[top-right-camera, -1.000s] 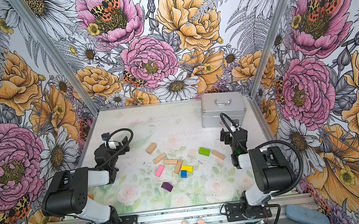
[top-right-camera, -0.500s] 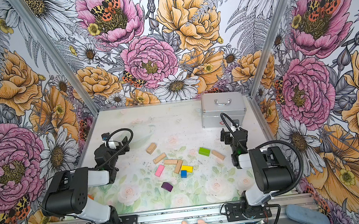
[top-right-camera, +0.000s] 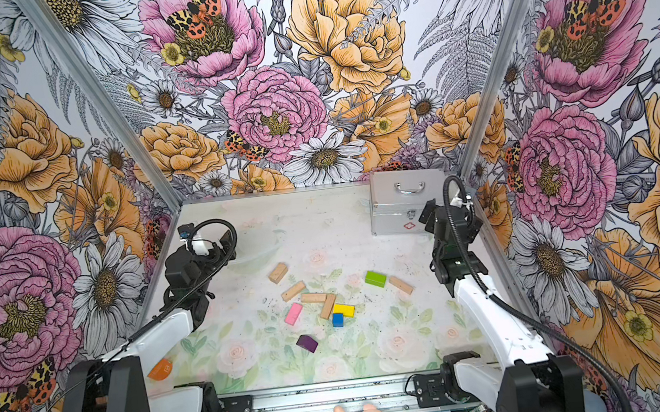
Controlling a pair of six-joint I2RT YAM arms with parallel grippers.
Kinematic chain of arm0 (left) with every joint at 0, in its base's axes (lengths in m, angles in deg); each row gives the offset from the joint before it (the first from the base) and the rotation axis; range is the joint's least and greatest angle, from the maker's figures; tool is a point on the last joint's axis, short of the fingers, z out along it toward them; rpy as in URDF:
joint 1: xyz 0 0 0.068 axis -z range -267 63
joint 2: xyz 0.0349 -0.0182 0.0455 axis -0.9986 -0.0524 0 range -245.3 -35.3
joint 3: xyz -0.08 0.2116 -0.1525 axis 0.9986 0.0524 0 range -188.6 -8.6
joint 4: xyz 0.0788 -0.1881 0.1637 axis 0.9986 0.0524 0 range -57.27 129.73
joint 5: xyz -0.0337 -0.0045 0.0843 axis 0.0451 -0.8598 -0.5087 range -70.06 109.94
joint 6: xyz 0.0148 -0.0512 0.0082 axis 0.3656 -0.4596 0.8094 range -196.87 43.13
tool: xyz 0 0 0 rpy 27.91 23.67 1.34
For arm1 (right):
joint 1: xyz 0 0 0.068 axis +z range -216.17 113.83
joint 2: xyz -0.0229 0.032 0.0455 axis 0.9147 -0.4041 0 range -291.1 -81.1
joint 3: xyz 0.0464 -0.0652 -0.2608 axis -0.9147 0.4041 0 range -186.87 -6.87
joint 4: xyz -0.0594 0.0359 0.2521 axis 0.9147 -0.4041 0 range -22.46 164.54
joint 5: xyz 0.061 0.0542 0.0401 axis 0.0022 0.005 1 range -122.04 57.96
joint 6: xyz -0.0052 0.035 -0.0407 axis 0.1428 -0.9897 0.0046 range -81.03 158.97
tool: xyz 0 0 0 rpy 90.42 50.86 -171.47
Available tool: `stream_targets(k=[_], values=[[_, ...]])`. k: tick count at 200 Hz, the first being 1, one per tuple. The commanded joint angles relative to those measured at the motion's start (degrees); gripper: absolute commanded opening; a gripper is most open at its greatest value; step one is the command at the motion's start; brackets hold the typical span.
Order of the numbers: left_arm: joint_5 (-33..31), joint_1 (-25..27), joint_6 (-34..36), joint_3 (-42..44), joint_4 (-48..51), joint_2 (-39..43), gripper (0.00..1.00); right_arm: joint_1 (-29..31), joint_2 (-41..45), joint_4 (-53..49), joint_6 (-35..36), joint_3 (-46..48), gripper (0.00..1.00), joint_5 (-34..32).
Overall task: Build the wood block tower
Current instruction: 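Reach the right gripper to the green block while the left arm advances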
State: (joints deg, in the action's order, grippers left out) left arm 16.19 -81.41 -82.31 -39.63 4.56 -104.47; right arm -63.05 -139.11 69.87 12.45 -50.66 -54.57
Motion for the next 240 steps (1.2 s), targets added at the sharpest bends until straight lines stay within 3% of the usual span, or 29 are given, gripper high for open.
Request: stream_targets(k=[1, 42, 70, 108, 164, 240], values=[[-5.21, 6.86, -4.29, -0.65, 7.59, 4.24, 0.98, 1.08, 2.10, -16.00, -9.99, -0.25, 1.00, 8.68], [-17.35, 24.84, -3.16, -1.03, 20.16, 11.95, 0.99, 9.66, -1.83, -36.91, -17.07, -8.41, 0.89, 4.33], [-23.16, 32.02, -10.94, 1.93, 25.51, 17.91, 0.99, 17.47, -2.46, -39.16, -21.77, -7.98, 0.89, 3.28], [-25.89, 40.50, -13.27, 6.45, 25.82, 23.45, 0.99, 25.23, -10.93, -39.71, -24.50, -9.62, 0.88, 4.41], [-30.24, 50.69, -9.66, 5.02, 29.36, 23.51, 0.99, 30.01, -22.14, -39.63, -25.27, -13.00, 0.88, 5.83], [-26.61, 58.47, -5.80, 1.82, 30.98, 17.99, 0.99, 30.11, -33.10, -36.79, -23.36, -16.82, 0.89, 11.59]])
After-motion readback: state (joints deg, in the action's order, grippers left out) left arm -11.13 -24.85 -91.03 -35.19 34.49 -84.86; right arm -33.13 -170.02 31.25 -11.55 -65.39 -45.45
